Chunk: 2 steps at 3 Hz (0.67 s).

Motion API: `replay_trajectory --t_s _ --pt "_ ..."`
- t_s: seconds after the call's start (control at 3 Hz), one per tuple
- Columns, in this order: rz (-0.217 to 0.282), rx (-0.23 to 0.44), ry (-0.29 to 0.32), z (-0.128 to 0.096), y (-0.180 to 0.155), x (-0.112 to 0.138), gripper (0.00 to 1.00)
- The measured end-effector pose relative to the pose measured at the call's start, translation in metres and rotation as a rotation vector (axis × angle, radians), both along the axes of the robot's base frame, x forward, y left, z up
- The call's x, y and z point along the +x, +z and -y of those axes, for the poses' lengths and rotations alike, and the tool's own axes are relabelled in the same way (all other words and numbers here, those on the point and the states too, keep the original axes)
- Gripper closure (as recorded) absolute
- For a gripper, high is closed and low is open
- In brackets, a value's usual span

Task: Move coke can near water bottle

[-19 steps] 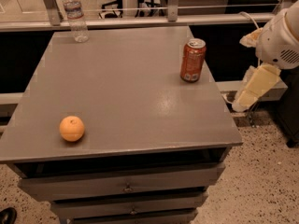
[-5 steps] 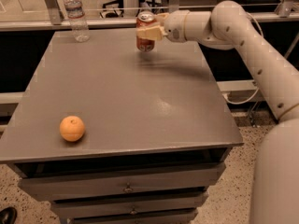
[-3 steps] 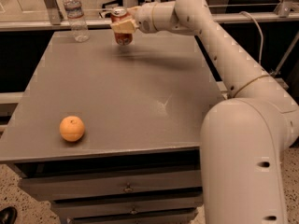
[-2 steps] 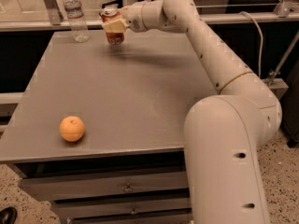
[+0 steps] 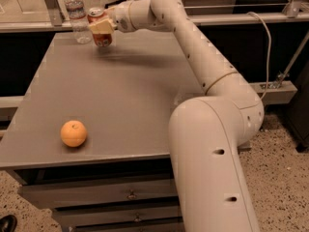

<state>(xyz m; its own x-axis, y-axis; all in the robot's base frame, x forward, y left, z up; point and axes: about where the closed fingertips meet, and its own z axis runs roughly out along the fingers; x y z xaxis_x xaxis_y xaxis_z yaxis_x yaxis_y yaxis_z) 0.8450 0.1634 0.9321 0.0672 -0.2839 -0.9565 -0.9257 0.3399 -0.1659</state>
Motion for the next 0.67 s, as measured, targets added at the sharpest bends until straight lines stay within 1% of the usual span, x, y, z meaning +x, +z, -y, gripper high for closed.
replay_trajectory --t_s 0.33,0.67 --pt "0.0 0.004 0.009 -0.013 -0.004 0.006 1.0" --pt "0.016 0.007 -0.005 -0.015 -0.003 0.018 1.0"
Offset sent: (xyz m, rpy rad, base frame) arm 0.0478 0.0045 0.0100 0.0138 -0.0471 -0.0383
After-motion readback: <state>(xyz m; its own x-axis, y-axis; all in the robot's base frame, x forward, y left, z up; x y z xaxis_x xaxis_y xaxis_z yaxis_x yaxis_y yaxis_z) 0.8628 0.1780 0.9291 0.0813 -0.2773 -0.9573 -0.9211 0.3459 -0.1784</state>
